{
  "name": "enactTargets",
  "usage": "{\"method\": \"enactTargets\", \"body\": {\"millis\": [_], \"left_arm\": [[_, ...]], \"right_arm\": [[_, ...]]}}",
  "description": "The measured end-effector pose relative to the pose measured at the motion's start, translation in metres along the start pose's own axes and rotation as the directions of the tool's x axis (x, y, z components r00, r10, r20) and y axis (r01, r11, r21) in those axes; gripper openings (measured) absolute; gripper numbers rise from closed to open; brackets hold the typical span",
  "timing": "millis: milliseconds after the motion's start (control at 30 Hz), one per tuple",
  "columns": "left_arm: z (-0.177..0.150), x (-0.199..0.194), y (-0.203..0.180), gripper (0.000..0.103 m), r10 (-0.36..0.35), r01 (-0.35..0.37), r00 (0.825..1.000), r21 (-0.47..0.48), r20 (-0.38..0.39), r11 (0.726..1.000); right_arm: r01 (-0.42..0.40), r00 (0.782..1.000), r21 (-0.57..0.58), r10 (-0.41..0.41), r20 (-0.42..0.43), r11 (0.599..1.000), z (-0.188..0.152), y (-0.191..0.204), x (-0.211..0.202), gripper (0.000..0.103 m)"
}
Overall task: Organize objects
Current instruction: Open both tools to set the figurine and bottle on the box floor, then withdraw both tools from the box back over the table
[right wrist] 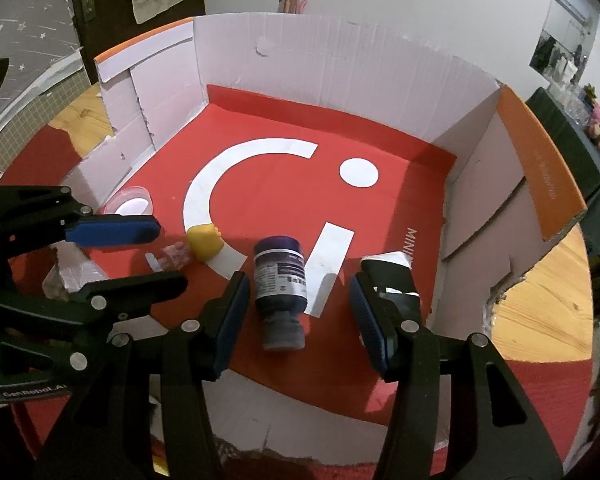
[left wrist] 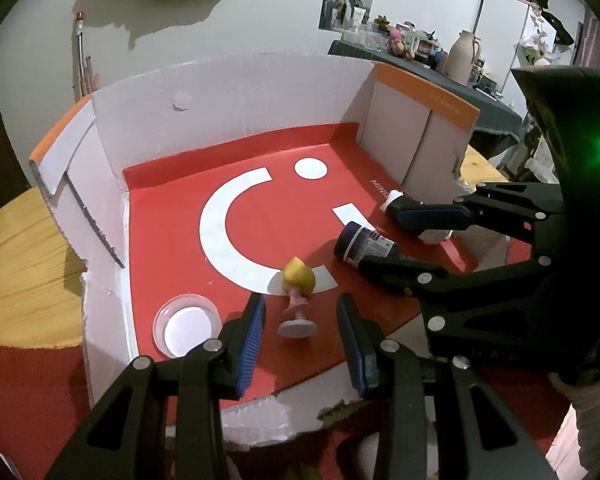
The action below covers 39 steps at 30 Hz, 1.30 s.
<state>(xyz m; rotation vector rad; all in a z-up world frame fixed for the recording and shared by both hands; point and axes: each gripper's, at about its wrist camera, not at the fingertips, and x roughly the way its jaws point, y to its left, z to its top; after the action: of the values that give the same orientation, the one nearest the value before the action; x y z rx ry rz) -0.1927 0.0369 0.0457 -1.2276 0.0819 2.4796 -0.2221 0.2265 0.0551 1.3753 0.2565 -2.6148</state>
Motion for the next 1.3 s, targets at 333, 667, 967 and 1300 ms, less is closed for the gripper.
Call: {"method": "enactTargets", "body": {"millis": [333, 667, 967, 1300], "left_arm": [[-0.022, -0.031, 0.009, 0.046, -0.012, 0.015, 0.998, -0.048, 0.056, 0.999], [-0.055, -0.078, 0.013, 0.051, 0.008, 0.004, 0.990, -0.093, 0.138, 0.996], [-0.079, -0.115, 0.015, 0.059, 0.020, 0.005, 0.981, -0.128, 0.194, 0.992], [-0.101, -0.137, 0.012, 0.076, 0.078, -0.048, 0.969, -0.133, 0.235, 0.990]], "right_arm": [[0.013, 0.996, 0.031, -0.016, 0.084, 0.999, -0.004, 0.003, -0.037, 0.056], [0.020, 0.982, 0.047, -0.028, 0.188, 0.999, -0.021, 0.018, -0.091, 0.063], [0.011, 0.965, 0.055, -0.025, 0.263, 0.998, -0.047, 0.034, -0.127, 0.073], [-0.014, 0.950, 0.118, -0.023, 0.312, 0.993, -0.084, 0.039, -0.141, 0.080]]}}
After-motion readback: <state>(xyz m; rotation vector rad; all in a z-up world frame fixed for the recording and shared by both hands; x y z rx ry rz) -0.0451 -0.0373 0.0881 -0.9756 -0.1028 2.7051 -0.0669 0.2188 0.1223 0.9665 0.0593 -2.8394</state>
